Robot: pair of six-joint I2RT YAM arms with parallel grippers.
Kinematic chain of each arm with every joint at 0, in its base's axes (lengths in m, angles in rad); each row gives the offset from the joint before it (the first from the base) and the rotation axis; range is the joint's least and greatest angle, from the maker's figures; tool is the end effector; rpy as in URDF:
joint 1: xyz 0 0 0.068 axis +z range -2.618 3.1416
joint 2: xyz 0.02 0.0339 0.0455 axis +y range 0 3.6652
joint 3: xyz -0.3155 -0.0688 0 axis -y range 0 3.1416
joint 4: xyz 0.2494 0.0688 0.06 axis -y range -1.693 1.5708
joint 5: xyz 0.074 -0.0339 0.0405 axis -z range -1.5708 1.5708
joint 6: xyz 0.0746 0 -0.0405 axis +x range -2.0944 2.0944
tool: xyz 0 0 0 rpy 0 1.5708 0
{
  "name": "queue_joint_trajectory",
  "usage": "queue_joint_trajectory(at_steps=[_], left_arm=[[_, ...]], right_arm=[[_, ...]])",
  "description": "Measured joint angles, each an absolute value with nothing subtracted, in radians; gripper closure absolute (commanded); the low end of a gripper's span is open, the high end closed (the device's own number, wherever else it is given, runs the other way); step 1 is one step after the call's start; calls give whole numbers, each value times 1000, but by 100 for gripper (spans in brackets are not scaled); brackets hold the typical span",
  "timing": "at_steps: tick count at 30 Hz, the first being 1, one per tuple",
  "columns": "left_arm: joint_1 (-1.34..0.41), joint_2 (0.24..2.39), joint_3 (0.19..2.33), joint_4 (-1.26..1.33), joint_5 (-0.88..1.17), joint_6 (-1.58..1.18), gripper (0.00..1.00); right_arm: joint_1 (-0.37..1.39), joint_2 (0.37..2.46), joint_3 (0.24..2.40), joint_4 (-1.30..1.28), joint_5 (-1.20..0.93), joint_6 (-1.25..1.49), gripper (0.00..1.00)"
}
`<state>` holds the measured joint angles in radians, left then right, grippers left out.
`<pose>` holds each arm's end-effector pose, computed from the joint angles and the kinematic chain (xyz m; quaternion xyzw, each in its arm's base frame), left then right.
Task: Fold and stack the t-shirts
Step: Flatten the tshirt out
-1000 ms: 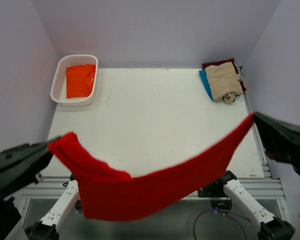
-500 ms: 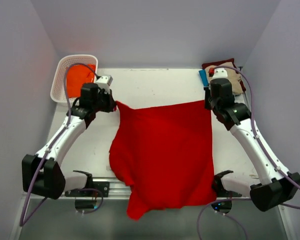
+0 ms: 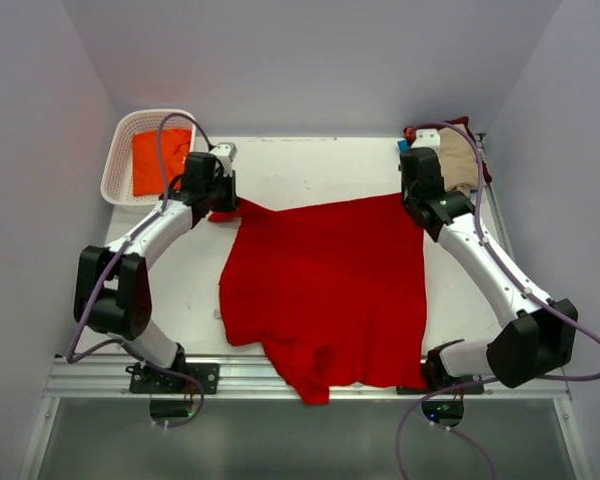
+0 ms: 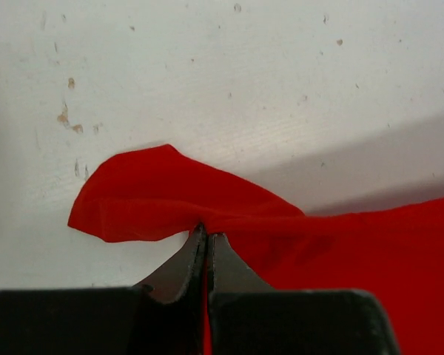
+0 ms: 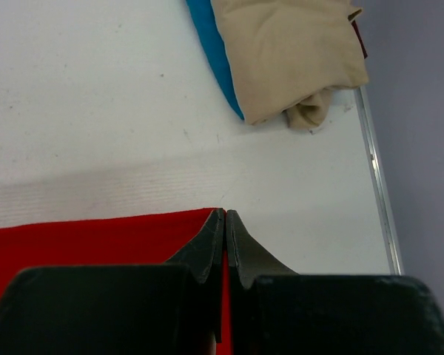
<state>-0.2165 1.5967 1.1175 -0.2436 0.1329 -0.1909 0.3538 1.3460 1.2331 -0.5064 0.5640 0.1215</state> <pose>0.3769 -0.0930 0.2693 0.0390 0.9090 -0.1423 0.3898 0.3101 0.0720 0.3730 0.0276 0.8629 -0.1369 0.4858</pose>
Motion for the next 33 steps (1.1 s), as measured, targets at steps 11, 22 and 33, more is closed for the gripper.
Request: queue_joint_trajectory(at_steps=[11,22,33], left_arm=[[-216,1849,1435,-265,67,-173,100],[-216,2257,1894,-313,68,-172,100],[-214,2042,1726,-301,211,-173,100]], right_arm=[[331,1536,1280,-389,699,125,100],[322,1822,1459,-369,839,185,100],[320,1639,1338,-295,604,180,100]])
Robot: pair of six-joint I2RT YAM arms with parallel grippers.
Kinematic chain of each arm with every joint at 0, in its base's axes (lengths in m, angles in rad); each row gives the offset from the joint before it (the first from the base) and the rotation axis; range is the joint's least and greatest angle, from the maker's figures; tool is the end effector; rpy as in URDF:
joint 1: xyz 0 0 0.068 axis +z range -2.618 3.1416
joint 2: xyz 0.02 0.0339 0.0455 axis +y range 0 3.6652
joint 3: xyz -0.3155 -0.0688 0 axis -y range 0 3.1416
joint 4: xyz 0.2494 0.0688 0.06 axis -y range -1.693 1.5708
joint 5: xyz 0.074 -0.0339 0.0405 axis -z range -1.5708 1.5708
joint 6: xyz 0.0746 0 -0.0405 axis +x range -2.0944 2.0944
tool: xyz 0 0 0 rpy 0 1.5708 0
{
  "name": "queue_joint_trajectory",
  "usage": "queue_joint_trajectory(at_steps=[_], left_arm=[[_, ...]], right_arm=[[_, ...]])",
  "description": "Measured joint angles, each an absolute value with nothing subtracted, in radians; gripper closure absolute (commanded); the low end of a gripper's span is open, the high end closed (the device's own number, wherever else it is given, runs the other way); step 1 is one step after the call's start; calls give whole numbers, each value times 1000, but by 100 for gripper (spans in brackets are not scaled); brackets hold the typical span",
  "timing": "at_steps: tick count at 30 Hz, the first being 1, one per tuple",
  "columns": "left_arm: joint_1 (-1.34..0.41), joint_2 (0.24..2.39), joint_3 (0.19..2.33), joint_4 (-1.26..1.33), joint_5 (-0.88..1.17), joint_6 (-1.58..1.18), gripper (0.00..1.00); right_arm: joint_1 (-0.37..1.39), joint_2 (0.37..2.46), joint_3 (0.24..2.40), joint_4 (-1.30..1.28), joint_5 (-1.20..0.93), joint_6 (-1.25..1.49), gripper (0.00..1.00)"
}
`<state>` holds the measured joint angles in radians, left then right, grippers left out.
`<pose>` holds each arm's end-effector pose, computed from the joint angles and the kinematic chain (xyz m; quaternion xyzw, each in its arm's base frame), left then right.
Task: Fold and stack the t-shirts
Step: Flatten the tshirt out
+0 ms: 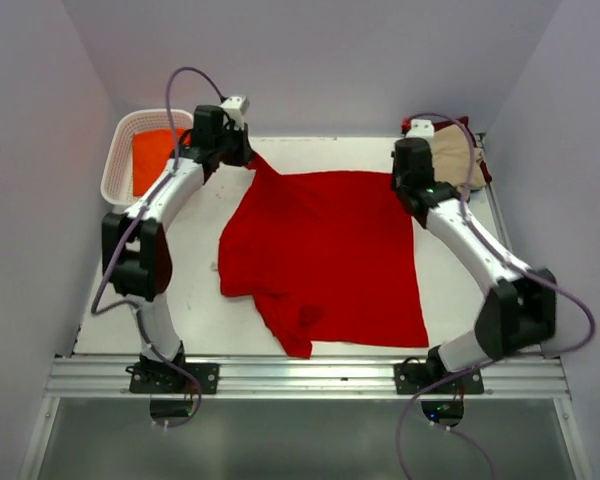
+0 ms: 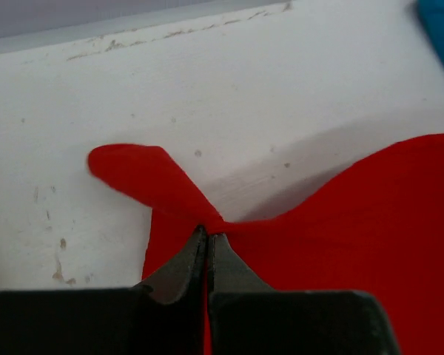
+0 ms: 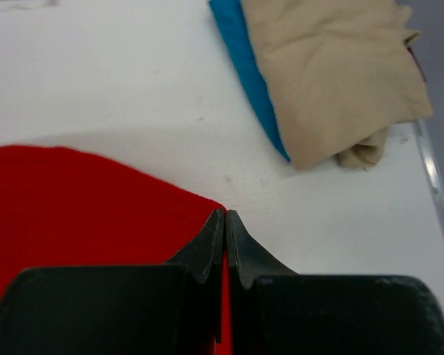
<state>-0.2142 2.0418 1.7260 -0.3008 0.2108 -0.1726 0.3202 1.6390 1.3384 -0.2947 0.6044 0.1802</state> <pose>0.5231 -0.1298 0.2892 0.0667 0.8822 -0.1795 0.4302 0.4021 0.0887 0.3358 0.0801 0.8510 -0.1440 0.4986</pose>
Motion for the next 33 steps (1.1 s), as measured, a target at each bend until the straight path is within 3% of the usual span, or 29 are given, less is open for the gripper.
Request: queue_joint_trajectory(at_steps=[4,10,13,16,20,23,28,33], left_arm=[[-216,1609,1547,-283,305,-181,100],[-336,944,1522,-241,380,-197,100],[-358,718,1591,-244,405,-213,100],[-344,628,1689,-220,439,-227,100],[-274,666,1720,-202,473,-227,100],[-249,793,1718,-200,456,-217,100],[-249,1167,1758,-231,357,-175,100],[-246,1579,1930,-323,258,-135,100]], right_arm=[[321,1206,1184,-265,311,162,100],[321,623,1240,-250,7,155,100],[321,469,1381,-278,-72,154,100],[321,444,1502,-294,-88,148,100],[321,509,1529,-329,-26,140,100],[321,693,1554,-350,72,126,100],[321,1110,1589,-364,254,88,100],[320,1441,1627,-405,362,68,100]])
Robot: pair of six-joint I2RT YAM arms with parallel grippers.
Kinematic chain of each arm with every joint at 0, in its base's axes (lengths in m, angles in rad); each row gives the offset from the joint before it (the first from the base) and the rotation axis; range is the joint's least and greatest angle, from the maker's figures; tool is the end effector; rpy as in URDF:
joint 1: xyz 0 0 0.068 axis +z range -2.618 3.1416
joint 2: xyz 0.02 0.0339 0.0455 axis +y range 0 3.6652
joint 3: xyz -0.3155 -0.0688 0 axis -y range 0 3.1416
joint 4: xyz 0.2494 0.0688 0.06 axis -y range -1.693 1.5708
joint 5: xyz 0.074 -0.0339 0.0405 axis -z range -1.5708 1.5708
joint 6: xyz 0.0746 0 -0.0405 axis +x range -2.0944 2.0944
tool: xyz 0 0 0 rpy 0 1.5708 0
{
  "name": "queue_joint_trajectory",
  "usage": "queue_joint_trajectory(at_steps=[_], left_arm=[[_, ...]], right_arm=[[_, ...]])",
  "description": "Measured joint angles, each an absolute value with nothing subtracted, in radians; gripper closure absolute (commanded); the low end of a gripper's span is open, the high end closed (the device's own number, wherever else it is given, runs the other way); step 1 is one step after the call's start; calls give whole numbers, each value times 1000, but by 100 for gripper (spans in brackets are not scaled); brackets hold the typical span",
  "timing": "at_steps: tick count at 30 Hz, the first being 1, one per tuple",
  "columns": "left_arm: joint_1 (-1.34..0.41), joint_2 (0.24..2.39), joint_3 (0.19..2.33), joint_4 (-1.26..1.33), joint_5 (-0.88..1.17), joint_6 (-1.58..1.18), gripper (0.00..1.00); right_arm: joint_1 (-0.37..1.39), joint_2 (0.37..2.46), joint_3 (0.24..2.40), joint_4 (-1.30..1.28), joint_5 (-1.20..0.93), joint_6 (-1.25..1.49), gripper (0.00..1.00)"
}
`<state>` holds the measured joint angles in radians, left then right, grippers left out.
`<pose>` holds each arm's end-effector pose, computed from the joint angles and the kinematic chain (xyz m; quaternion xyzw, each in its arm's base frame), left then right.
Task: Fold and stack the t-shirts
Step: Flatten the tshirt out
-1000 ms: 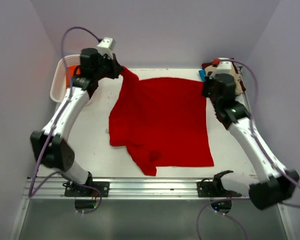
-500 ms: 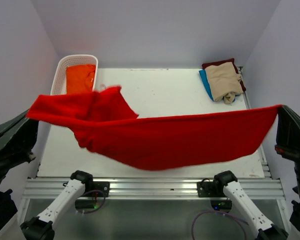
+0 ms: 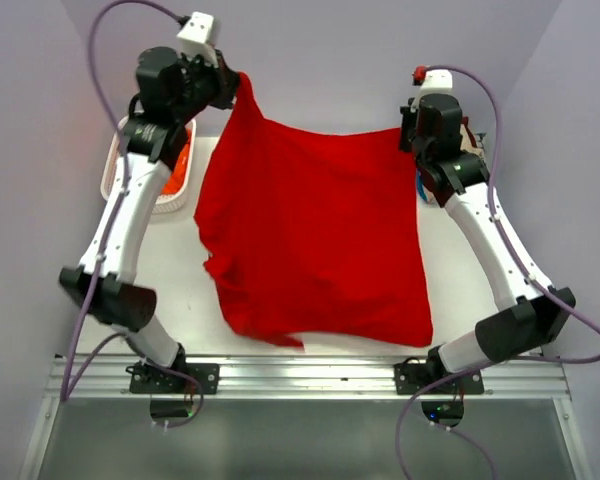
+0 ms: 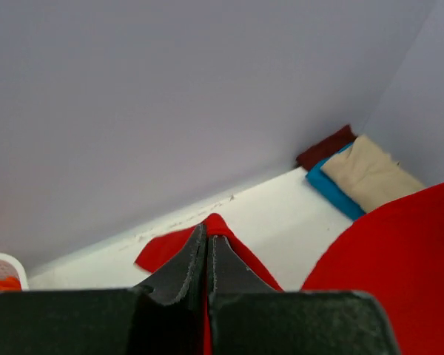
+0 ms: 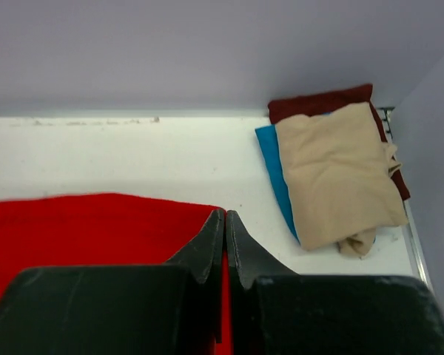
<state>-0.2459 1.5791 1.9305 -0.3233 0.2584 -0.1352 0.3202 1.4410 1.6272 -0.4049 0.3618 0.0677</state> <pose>0.3661 -0.1115 0.5753 0.1305 0.6851 -0.2229 0.6811 0.3438 0.0862 0.5003 0.0151 0.7754 -0.0191 0.6310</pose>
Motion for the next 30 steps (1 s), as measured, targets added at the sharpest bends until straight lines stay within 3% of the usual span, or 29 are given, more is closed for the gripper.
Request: queue_joint_trajectory(at_steps=[3,6,10,16,20,25,30], left_arm=[[-244,1729,2030,-409,247,-128,100],[-244,1725,2018,-467,244,-125,100],[-244,1506,1860,-458,242,-119,100],[-244,969,1650,-415,294,-131,100],[-244,692,1686,-398,386,-183,100],[-228,623,1840,-333,476,-242,100],[-214,686,1792,-299,488,-241,100]], right_arm=[[321,1484,1628,-430,376,68,100],[321,1419,1615,-426,369,69,100],[321,1188,1547,-418,315,73,100],[321,799,1517,-448,132,79,100],[321,627,1593,-527,-52,96,100],[321,575,1753,-567,-149,128,100],[321,642,1780,-583,-60,133,100]])
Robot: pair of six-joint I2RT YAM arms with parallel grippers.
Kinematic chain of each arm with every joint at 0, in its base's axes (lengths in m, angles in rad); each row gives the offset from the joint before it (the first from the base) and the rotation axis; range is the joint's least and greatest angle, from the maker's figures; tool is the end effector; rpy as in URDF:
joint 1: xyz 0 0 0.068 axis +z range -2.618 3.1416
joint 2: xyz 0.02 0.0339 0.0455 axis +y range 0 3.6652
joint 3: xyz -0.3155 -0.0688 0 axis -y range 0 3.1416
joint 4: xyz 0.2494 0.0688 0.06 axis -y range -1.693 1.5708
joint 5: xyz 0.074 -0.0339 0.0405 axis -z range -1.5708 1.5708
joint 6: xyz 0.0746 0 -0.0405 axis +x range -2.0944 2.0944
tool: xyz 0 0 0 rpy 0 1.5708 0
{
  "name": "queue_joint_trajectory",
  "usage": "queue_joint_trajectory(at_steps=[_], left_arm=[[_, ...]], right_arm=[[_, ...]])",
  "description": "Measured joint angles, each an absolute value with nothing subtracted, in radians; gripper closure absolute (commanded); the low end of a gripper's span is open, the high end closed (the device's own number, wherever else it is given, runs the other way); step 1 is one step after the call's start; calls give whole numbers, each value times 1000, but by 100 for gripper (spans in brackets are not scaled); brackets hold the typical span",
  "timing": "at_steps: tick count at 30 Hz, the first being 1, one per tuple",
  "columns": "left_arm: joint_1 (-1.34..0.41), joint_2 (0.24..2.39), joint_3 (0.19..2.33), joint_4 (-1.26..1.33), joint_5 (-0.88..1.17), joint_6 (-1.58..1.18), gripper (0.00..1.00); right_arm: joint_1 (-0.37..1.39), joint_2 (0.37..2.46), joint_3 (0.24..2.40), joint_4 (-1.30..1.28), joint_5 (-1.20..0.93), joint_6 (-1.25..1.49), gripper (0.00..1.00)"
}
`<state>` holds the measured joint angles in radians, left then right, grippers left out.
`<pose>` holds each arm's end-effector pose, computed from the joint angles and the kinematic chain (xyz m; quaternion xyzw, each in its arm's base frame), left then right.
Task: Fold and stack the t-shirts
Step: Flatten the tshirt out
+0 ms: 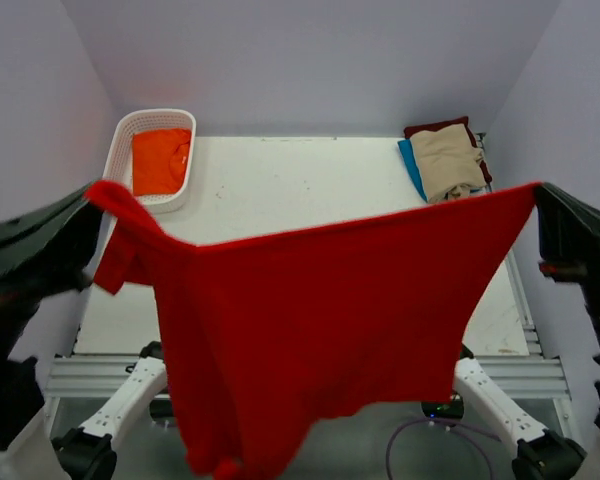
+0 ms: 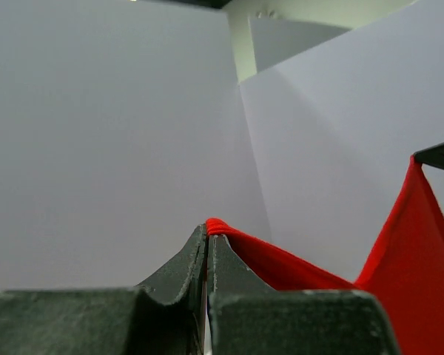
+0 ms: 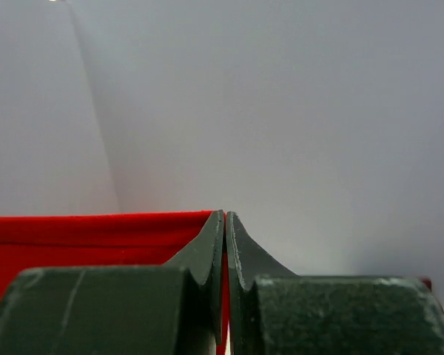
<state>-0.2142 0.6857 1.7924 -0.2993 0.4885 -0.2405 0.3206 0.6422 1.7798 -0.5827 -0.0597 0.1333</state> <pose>-0.0754 -0.0194 0.6642 0.2197 0.3644 -0.2907 0.8570 -0.0548 -0.0135 0.6322 -0.0714 0.4816 0.2107 0.8477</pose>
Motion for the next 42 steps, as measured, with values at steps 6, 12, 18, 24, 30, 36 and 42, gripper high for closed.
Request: queue_joint_trajectory(at_steps=[6,12,18,24,30,36,42], left_arm=[[-214,960,1595,-290,384,-206,100],[-210,1272,1299,-267,299,-199,100],[-210,1588,1265,-214,268,-200,100],[-210,1904,1406,-171,259,-210,100],[-210,2041,1538,-128,284,-218,100],[-210,2154,1727,-119,299,-217,100],[-210,2333,1980,-144,319,-221,48]], right_arm=[[320,897,1562,-566,130,152,100],[320,1227,1282,-549,266,191,100],[321,1460,1247,-493,366,202,100],[321,1640,1330,-422,456,202,100],[321,1709,1393,-383,564,204,100],[320,1803,1456,-355,677,229,100],[321,1955,1607,-408,779,287,66]])
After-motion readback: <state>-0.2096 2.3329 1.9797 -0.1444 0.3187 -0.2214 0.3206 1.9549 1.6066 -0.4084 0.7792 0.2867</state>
